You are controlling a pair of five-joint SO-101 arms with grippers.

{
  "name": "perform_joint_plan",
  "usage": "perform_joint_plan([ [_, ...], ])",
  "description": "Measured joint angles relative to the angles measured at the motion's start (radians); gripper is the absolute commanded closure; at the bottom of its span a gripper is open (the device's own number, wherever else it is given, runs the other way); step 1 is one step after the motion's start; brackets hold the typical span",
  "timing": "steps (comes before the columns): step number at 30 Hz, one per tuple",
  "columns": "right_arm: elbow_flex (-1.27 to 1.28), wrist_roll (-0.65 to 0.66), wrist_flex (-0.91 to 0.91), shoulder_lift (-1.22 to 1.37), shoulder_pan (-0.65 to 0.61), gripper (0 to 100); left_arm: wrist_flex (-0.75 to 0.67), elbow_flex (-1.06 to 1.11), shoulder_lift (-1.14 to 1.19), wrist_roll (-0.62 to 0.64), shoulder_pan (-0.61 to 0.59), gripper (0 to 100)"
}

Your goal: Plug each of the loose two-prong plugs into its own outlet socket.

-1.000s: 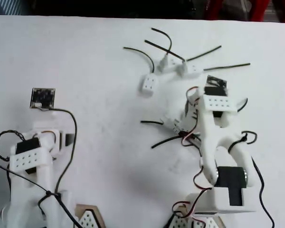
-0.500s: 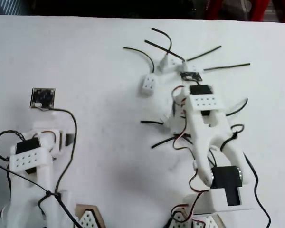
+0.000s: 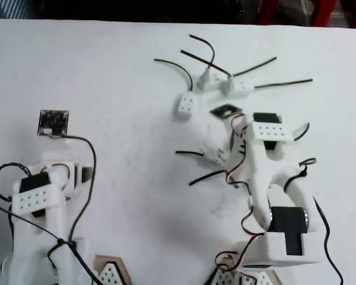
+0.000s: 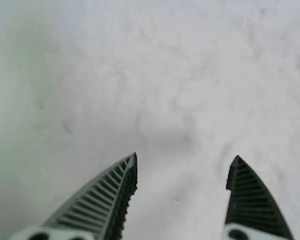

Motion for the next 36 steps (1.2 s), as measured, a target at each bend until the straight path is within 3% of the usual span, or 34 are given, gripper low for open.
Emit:
perform_joint_plan([
  [11, 0.075, 0.034, -0.152, 0.055, 0.017, 72.7, 0.000, 0.000, 0.000, 0.000, 0.000, 71],
  [18, 0.055, 0.031, -0.158, 0.175, 0.029, 98.8, 0.000, 0.000, 0.000, 0.000, 0.000, 71],
  [27, 0.058, 0.034, -0.095, 0.094, 0.026, 98.1, 0.000, 0.000, 0.000, 0.000, 0.000, 71],
  [36, 0.058, 0.032, 0.031, -0.227, 0.026, 98.1, 0.000, 0.000, 0.000, 0.000, 0.000, 71],
])
